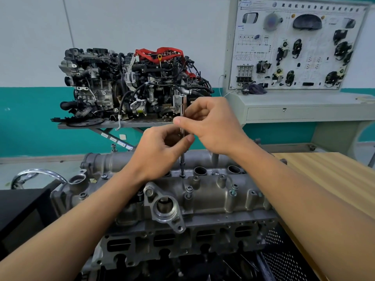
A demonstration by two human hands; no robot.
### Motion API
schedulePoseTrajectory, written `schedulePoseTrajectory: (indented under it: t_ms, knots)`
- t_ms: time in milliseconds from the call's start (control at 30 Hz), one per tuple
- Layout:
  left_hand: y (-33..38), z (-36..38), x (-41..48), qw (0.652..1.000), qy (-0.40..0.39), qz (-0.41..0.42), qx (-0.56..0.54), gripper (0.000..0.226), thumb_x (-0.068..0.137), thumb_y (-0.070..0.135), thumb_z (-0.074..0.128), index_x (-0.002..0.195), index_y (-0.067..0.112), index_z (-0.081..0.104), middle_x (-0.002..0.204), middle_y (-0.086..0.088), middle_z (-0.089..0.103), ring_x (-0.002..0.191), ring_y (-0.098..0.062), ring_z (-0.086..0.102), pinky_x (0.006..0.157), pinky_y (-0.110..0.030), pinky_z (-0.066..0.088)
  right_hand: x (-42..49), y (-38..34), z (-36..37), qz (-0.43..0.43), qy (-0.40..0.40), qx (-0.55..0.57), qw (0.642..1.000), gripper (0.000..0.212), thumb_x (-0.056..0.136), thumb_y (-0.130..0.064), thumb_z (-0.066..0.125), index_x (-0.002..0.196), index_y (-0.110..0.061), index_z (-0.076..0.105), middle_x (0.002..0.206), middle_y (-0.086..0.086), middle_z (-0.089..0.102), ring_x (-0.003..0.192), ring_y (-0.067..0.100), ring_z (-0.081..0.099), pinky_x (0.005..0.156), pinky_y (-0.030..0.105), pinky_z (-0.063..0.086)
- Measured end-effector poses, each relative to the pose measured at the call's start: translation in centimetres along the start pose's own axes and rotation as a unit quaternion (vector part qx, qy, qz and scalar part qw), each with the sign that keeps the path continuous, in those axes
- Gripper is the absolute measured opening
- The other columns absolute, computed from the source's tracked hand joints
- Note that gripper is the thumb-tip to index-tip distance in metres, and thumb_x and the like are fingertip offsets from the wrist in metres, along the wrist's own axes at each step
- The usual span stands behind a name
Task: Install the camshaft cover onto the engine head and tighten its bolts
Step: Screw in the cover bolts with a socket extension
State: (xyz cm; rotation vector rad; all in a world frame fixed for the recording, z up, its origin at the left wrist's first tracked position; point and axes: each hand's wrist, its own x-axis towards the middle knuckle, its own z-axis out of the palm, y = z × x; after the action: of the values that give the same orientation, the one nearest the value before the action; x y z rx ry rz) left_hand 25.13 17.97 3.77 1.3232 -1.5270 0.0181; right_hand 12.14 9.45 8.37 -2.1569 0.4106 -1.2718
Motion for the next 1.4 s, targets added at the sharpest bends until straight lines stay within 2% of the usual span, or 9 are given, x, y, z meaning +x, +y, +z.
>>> schedulePoseTrajectory:
  t_ms: [67, 200, 400, 500, 633, 733, 867, 967, 1400]
  knots:
    - [0.1, -0.1, 0.0, 0.999, 0.030, 0.011, 0.008, 0.017, 0.086, 0.029, 0.077, 0.082, 0.014, 0.071, 0.068, -0.008, 0.071, 0.064, -0.030, 0.066, 0.056, -0.038, 0.053, -0.2, -0.1, 0.2, -0.011, 0.004, -0.016, 1.000, 0.024, 0.075, -0.027, 0.086, 0.069, -0.014, 0.067, 0.066, 0.004, 0.071, 0.059, 0.020, 0.068, 0.055, 0.029, 0.056]
    - [0.0, -0.3, 0.1, 0.998, 0.055, -0.003, -0.015, 0.015, 0.084, 0.020, 0.078, 0.079, 0.007, 0.072, 0.067, -0.009, 0.073, 0.062, -0.029, 0.070, 0.060, -0.044, 0.057, -0.1, -0.2, 0.2, -0.017, -0.023, -0.014, 1.000, 0.014, 0.078, -0.033, 0.080, 0.083, -0.025, 0.069, 0.073, -0.009, 0.072, 0.064, -0.001, 0.066, 0.062, 0.018, 0.053]
    - [-0.4, -0.3, 0.1, 0.998, -0.021, -0.028, -0.061, 0.010, 0.095, 0.006, 0.064, 0.097, 0.004, 0.073, 0.083, -0.007, 0.078, 0.078, -0.020, 0.076, 0.077, -0.036, 0.062, 0.2, -0.3, -0.1, -0.025, -0.114, 0.017, 0.993, 0.009, 0.089, -0.010, 0.066, 0.089, -0.007, 0.073, 0.081, 0.001, 0.076, 0.064, -0.004, 0.066, 0.056, 0.008, 0.047]
    - [-0.1, -0.3, 0.1, 0.996, -0.051, -0.022, -0.066, 0.013, 0.098, 0.006, 0.060, 0.103, 0.006, 0.071, 0.089, -0.004, 0.077, 0.082, -0.015, 0.075, 0.079, -0.027, 0.060, 0.2, -0.4, 0.0, -0.026, -0.093, -0.001, 0.995, 0.012, 0.088, -0.010, 0.067, 0.083, 0.000, 0.070, 0.073, 0.006, 0.074, 0.055, -0.001, 0.061, 0.053, 0.017, 0.049]
    - [0.1, 0.0, -0.1, 1.000, -0.017, -0.016, 0.010, 0.010, 0.086, 0.021, 0.077, 0.081, 0.024, 0.069, 0.071, -0.008, 0.075, 0.063, -0.017, 0.070, 0.062, -0.038, 0.056, 0.0, 0.0, 0.1, 0.008, -0.002, -0.005, 1.000, 0.014, 0.079, -0.017, 0.082, 0.075, -0.014, 0.069, 0.063, -0.002, 0.071, 0.052, 0.002, 0.064, 0.051, 0.017, 0.049]
    - [-0.2, -0.2, -0.1, 0.998, 0.051, -0.036, -0.030, 0.013, 0.078, 0.017, 0.084, 0.080, 0.009, 0.075, 0.067, -0.002, 0.075, 0.059, -0.012, 0.071, 0.062, -0.036, 0.060, -0.1, 0.0, 0.3, 0.015, 0.028, 0.002, 0.999, 0.019, 0.075, -0.020, 0.086, 0.073, -0.017, 0.068, 0.062, -0.002, 0.071, 0.050, 0.003, 0.063, 0.052, 0.020, 0.049]
    - [-0.2, -0.1, -0.1, 0.998, 0.045, -0.023, -0.034, 0.008, 0.083, 0.010, 0.079, 0.078, 0.012, 0.074, 0.067, -0.003, 0.075, 0.061, -0.021, 0.072, 0.064, -0.039, 0.061, -0.1, -0.4, 0.2, -0.020, -0.049, -0.003, 0.999, 0.005, 0.087, -0.015, 0.073, 0.088, -0.011, 0.071, 0.060, -0.010, 0.068, 0.056, 0.003, 0.063, 0.062, 0.028, 0.057]
    - [-0.4, -0.3, 0.1, 0.998, 0.001, -0.026, -0.063, 0.004, 0.089, 0.003, 0.071, 0.090, 0.000, 0.073, 0.078, -0.014, 0.076, 0.074, -0.029, 0.074, 0.073, -0.041, 0.062, -0.1, -0.5, -0.2, -0.013, -0.076, -0.003, 0.997, 0.008, 0.091, -0.008, 0.066, 0.085, -0.005, 0.070, 0.057, -0.008, 0.068, 0.053, 0.008, 0.064, 0.055, 0.023, 0.055]
    - [-0.4, -1.1, 0.1, 0.996, -0.084, 0.016, -0.041, 0.014, 0.096, -0.004, 0.058, 0.105, -0.002, 0.069, 0.094, -0.014, 0.077, 0.090, -0.020, 0.075, 0.078, -0.021, 0.058, -0.7, -1.2, 1.8, -0.047, 0.115, -0.114, 0.986, 0.029, 0.077, -0.024, 0.079, 0.063, -0.001, 0.069, 0.055, 0.007, 0.068, 0.056, 0.026, 0.066, 0.063, 0.037, 0.057]
